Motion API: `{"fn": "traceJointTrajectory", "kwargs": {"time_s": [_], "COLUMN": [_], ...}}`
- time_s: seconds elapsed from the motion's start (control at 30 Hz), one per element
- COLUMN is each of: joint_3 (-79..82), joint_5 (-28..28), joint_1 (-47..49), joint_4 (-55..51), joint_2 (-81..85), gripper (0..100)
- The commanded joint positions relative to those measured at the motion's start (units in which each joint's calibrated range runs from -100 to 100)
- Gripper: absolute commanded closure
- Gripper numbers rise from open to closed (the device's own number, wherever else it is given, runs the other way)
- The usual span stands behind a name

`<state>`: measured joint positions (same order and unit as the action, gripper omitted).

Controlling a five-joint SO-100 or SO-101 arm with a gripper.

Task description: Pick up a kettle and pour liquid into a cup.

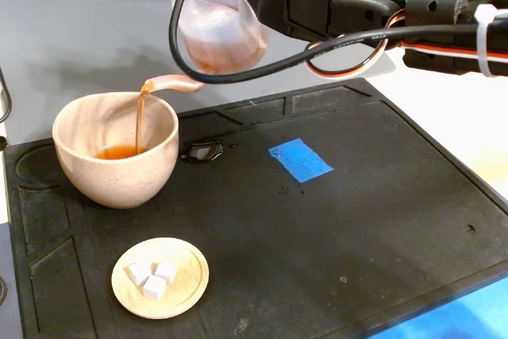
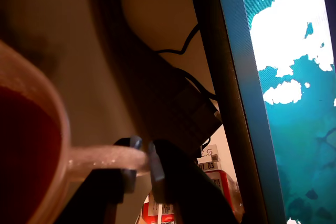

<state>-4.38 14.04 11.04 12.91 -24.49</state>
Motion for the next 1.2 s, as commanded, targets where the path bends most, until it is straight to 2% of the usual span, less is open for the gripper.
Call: {"fn": "traceJointTrajectory", "kwargs": {"time_s": [0.0,0.4,0.47,0.57,0.67,0.7,0.83,0.93,1.17], "joint_3": [-4.7,-4.5,-3.8,-3.6,-2.2,-1.0,0.4,2.8,9.7], "joint_5": [-0.1,0.4,4.3,6.5,13.9,14.9,15.0,20.1,20.5], "joint_1": [-0.5,-1.3,-1.4,-1.5,-1.5,-1.3,-1.5,-1.5,-4.5], "joint_4": [0.6,0.3,0.3,0.2,0.2,0.2,0.2,0.2,0.3], "joint_2": [1.4,1.4,1.4,1.4,1.4,1.4,1.5,2.1,7.4], "gripper": [99,99,99,99,99,99,99,99,99]}}
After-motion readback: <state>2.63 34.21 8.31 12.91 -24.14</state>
